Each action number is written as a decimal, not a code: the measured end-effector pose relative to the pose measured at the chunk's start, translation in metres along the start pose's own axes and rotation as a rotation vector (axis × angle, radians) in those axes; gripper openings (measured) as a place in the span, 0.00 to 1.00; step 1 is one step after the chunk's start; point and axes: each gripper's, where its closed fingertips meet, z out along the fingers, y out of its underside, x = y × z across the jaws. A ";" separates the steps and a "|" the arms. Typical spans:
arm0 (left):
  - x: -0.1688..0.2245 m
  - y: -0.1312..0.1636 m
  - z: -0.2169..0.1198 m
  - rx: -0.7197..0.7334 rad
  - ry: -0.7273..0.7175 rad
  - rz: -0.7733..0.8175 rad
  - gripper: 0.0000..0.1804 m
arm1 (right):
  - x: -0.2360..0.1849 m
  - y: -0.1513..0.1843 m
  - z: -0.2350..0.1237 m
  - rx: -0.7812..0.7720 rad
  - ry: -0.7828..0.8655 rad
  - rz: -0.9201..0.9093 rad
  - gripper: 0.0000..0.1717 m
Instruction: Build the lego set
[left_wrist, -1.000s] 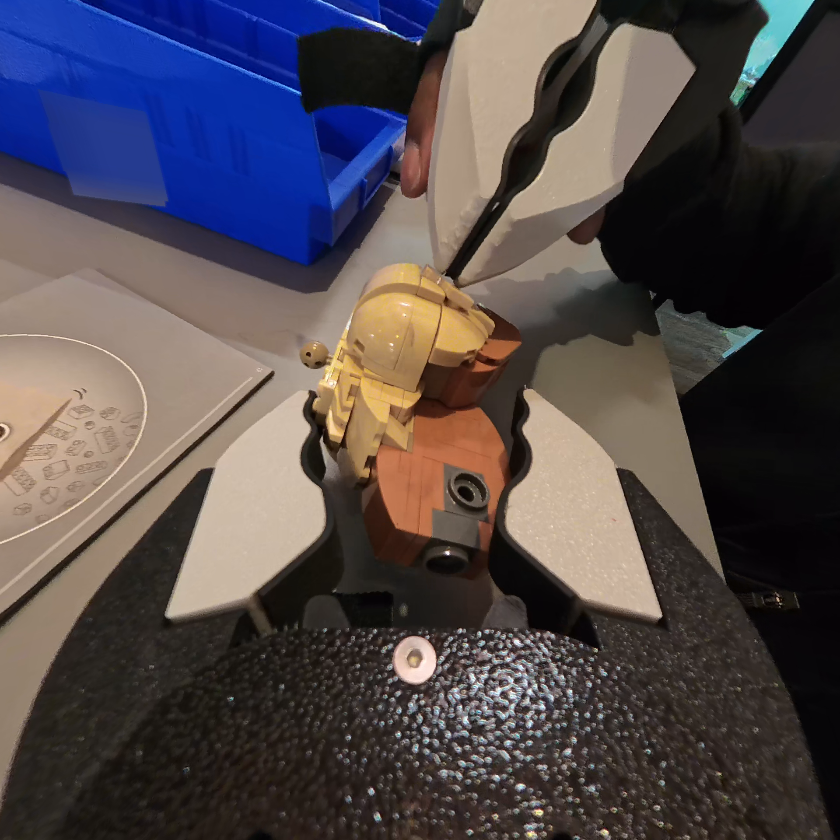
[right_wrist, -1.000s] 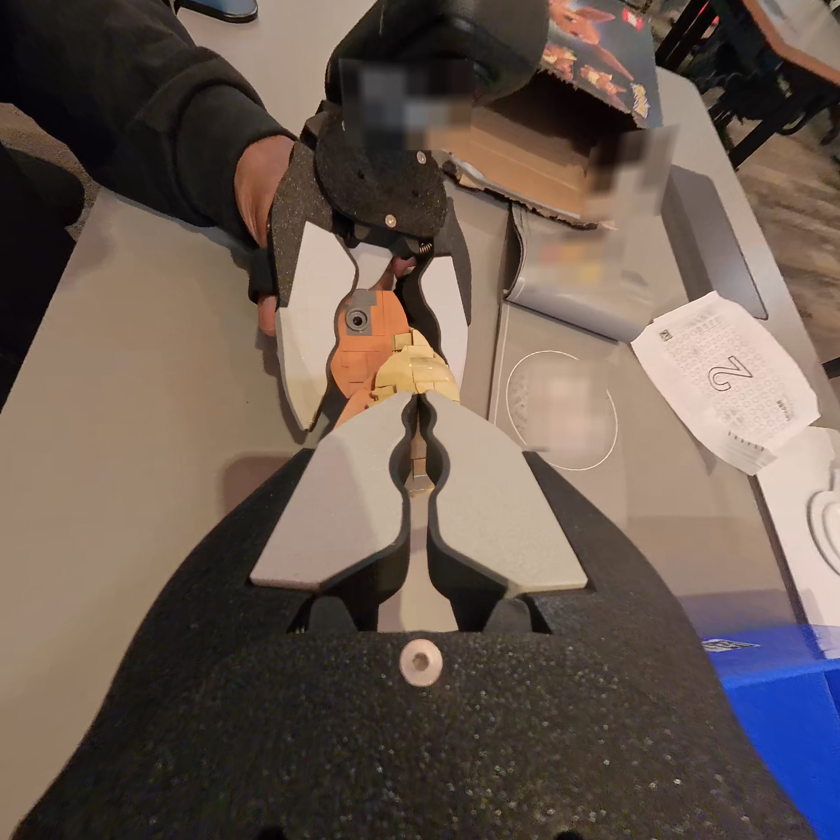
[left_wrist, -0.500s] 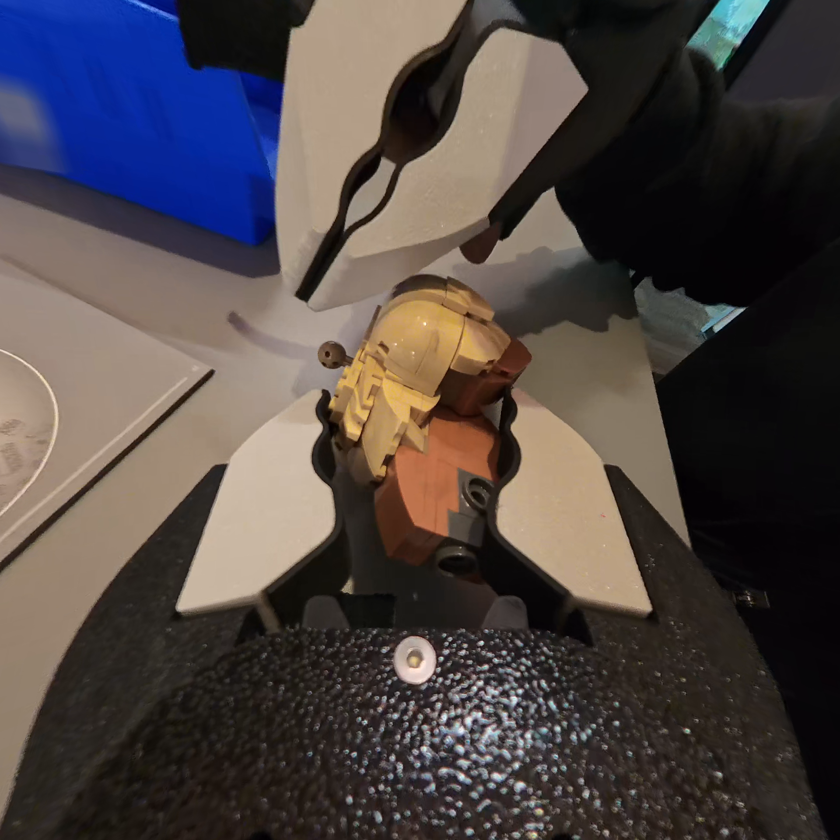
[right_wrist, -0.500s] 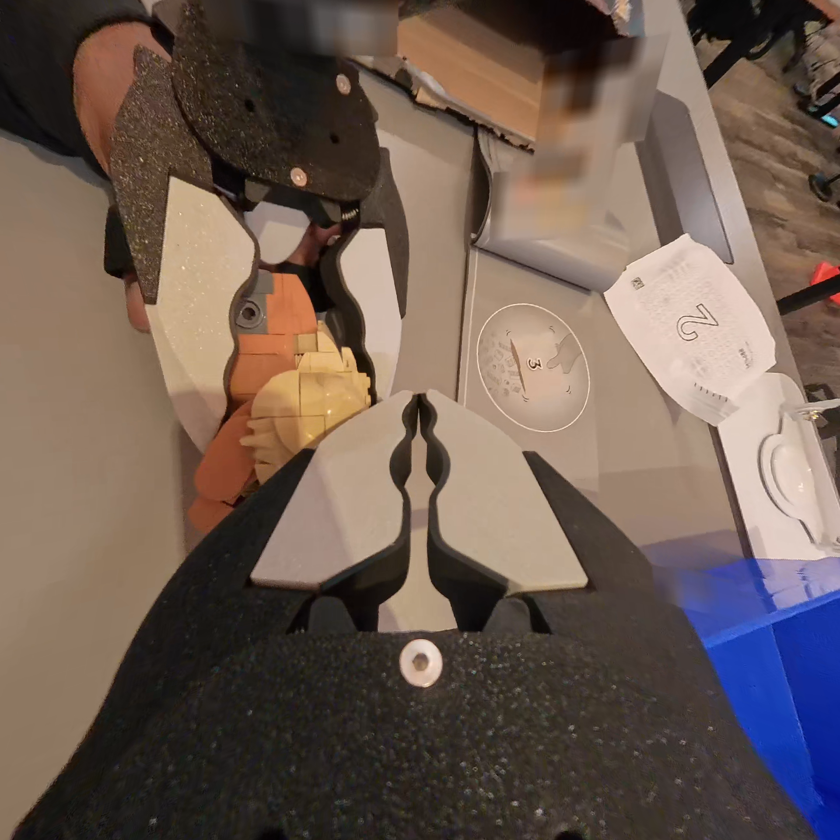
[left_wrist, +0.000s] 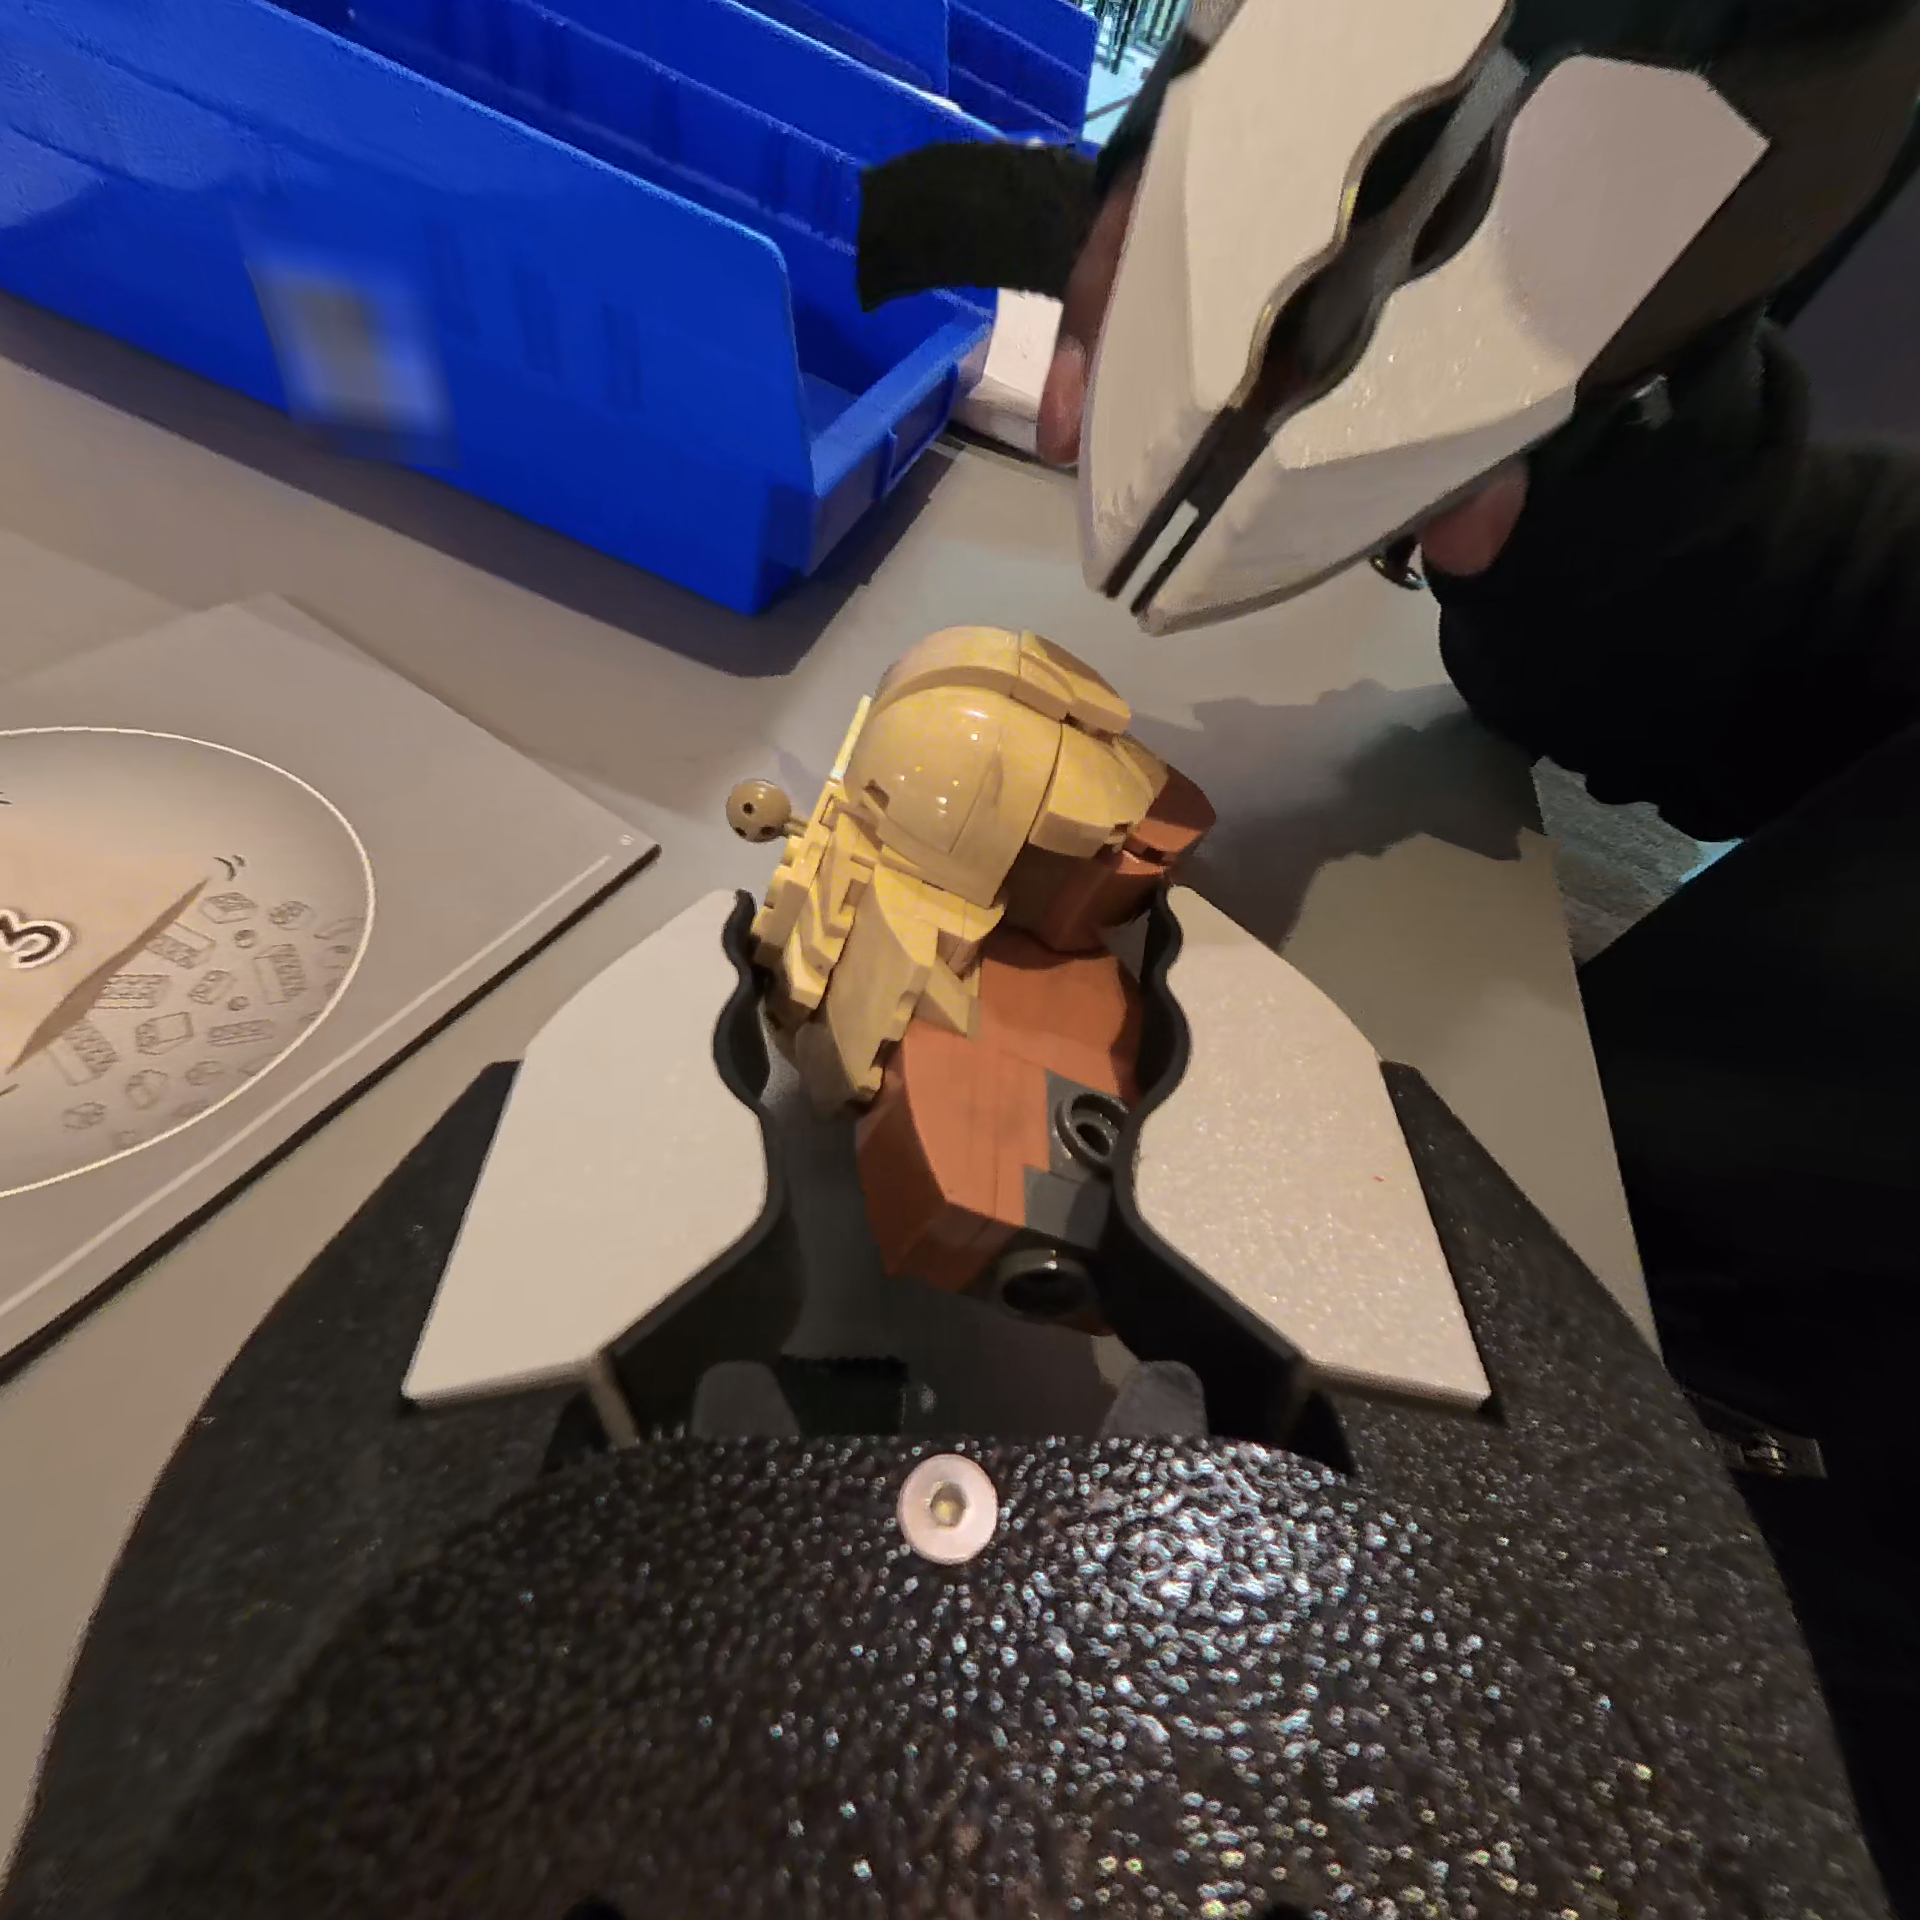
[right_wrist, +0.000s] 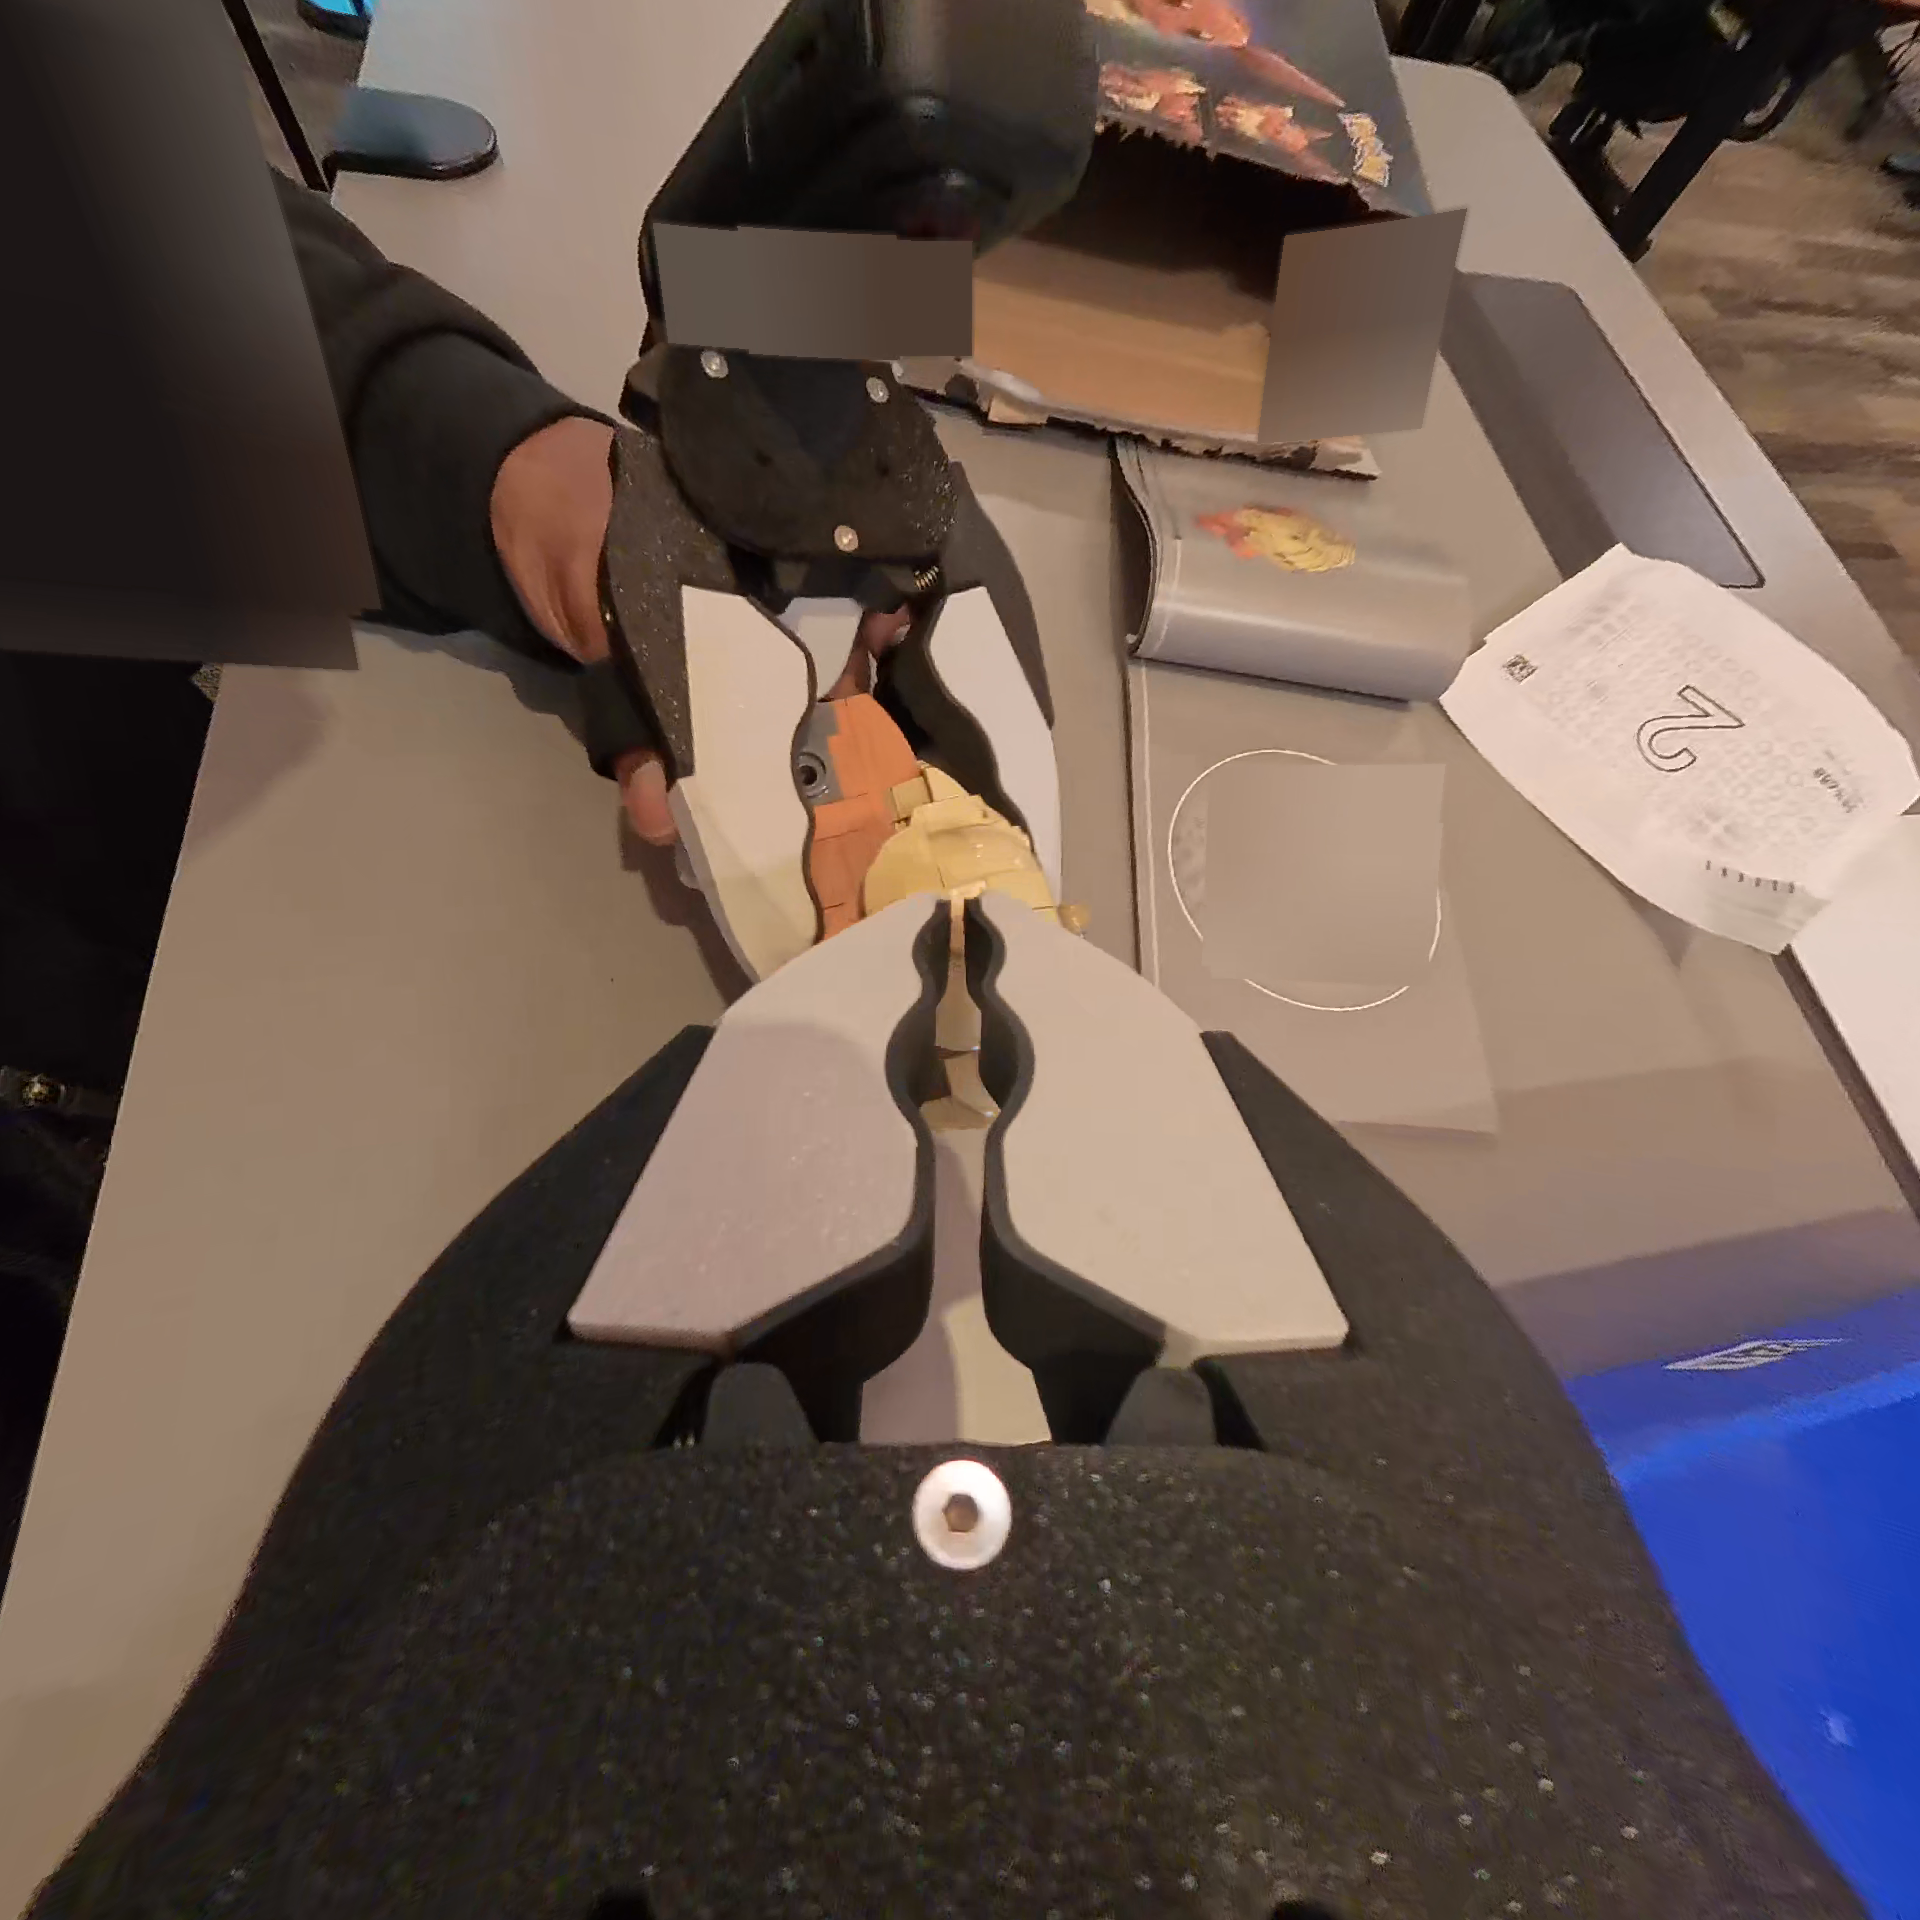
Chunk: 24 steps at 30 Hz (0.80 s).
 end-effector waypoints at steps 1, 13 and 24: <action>0.000 0.000 0.000 0.001 -0.006 0.007 0.38 | -0.001 0.000 0.001 0.003 -0.001 0.006 0.01; -0.001 -0.002 0.000 0.007 -0.030 0.049 0.38 | 0.000 0.007 0.005 -0.013 0.014 0.048 0.00; -0.003 0.000 0.000 -0.006 -0.045 0.050 0.38 | 0.000 0.010 0.007 -0.051 0.038 0.034 0.00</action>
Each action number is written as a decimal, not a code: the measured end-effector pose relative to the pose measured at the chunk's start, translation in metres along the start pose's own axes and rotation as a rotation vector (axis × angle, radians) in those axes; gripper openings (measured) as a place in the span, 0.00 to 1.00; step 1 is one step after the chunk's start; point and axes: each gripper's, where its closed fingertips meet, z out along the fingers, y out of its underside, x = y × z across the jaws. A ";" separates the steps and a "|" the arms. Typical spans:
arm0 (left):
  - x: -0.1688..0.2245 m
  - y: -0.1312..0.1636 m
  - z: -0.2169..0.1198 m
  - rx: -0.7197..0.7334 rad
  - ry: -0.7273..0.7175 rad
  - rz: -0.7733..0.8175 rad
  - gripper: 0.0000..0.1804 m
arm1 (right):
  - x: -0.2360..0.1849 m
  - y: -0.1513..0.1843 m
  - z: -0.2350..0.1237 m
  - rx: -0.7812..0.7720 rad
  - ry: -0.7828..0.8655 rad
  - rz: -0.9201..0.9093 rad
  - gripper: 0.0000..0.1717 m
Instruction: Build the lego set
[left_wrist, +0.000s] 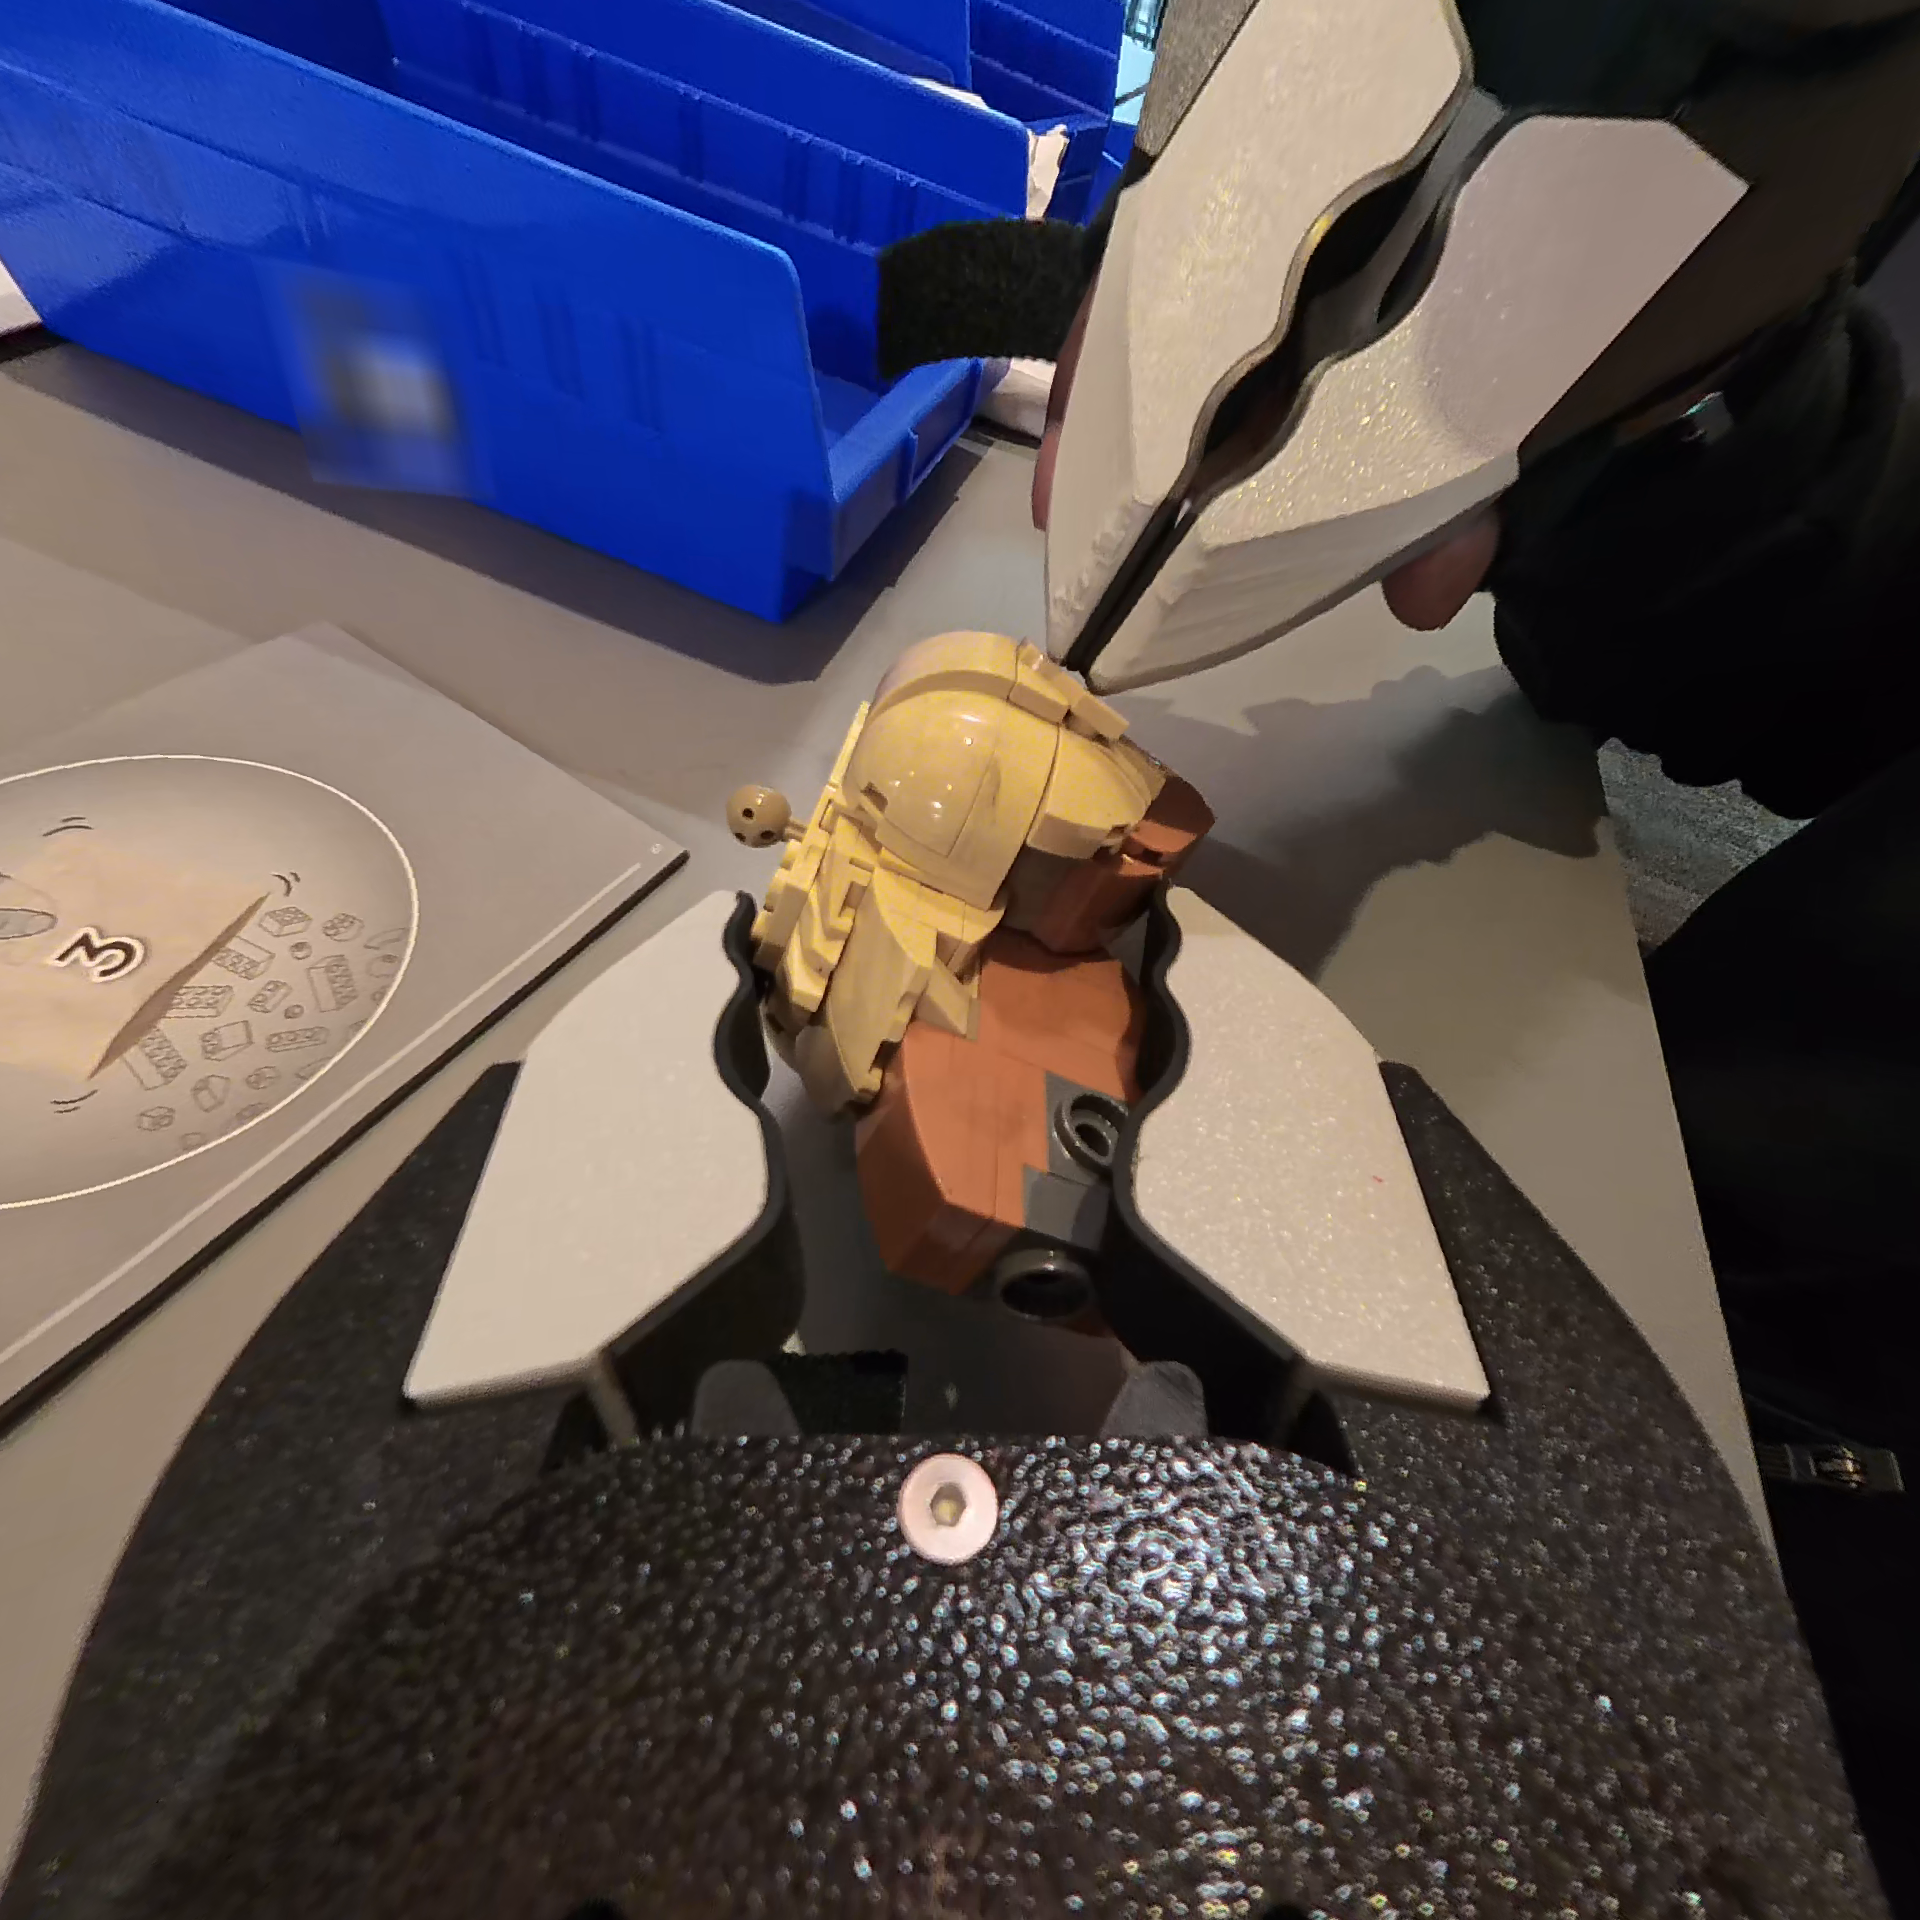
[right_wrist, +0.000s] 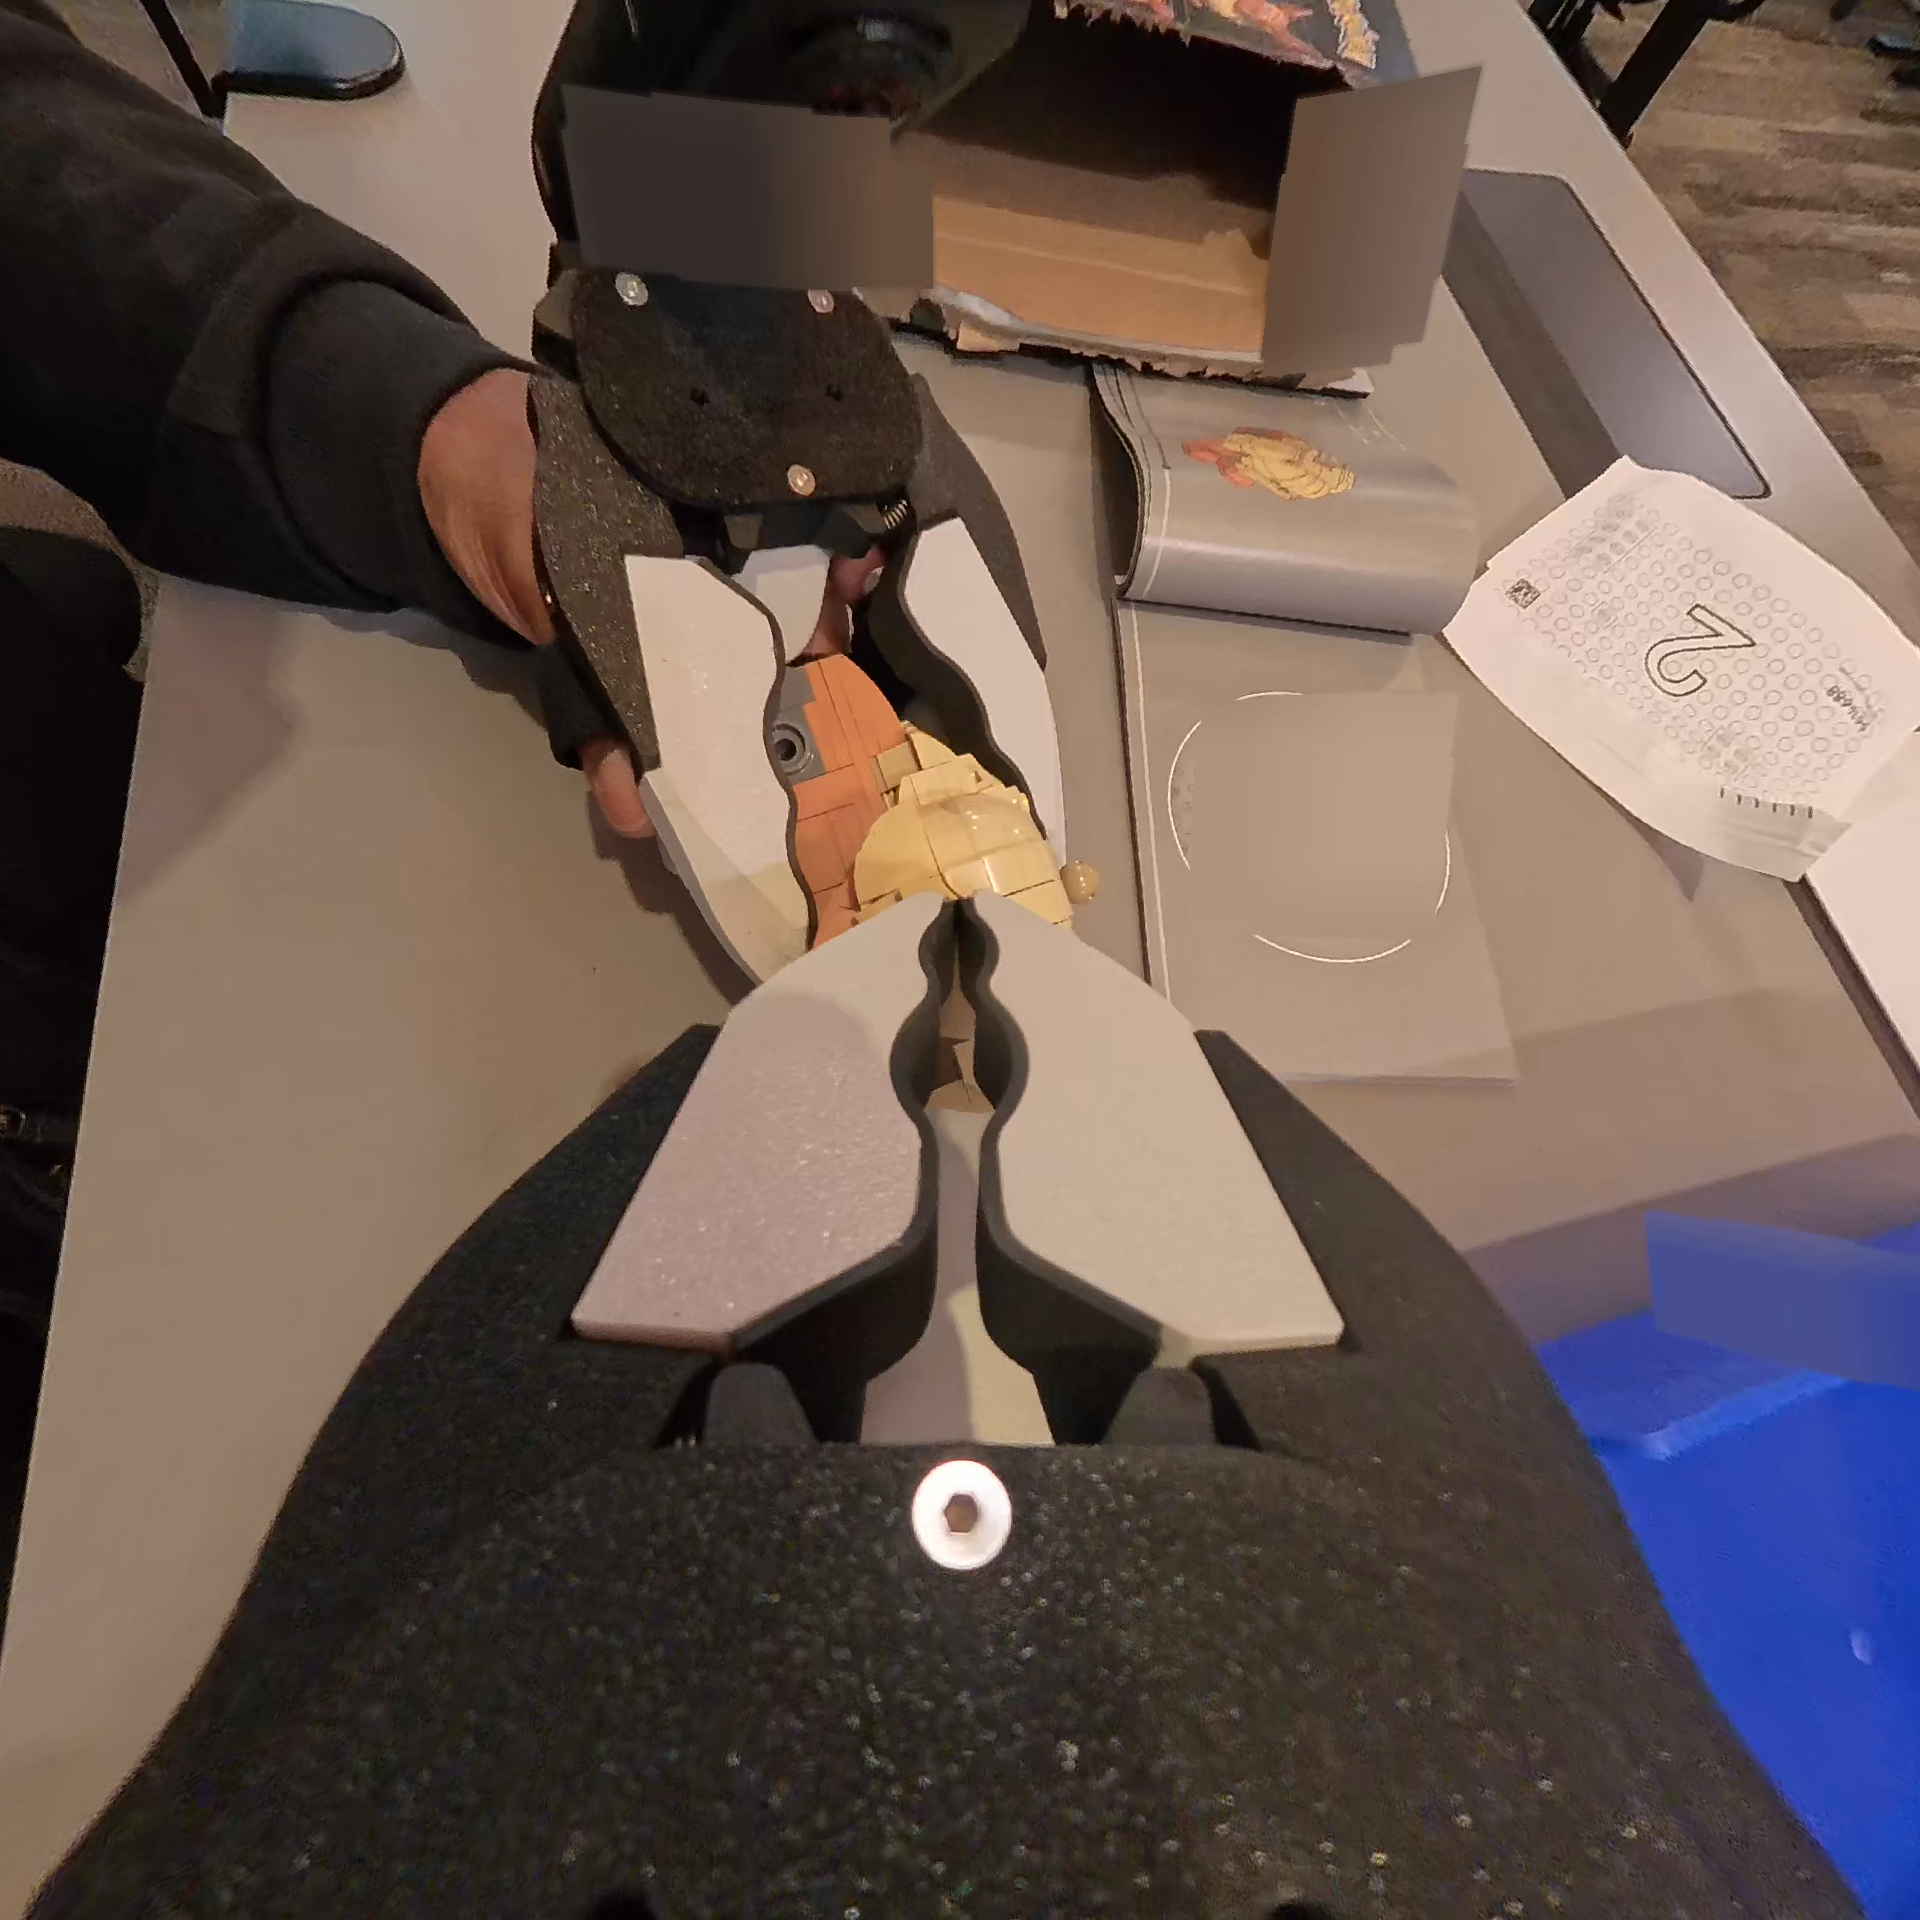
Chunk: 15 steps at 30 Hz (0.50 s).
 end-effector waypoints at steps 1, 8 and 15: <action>0.000 0.001 0.000 -0.005 -0.003 0.004 0.38 | -0.001 0.001 0.000 -0.012 0.002 -0.005 0.00; -0.001 0.004 0.001 -0.028 -0.016 0.015 0.38 | -0.003 0.003 0.002 -0.067 0.023 -0.025 0.00; -0.002 0.006 0.001 -0.044 -0.029 0.021 0.38 | -0.003 0.005 0.004 -0.095 0.041 -0.031 0.00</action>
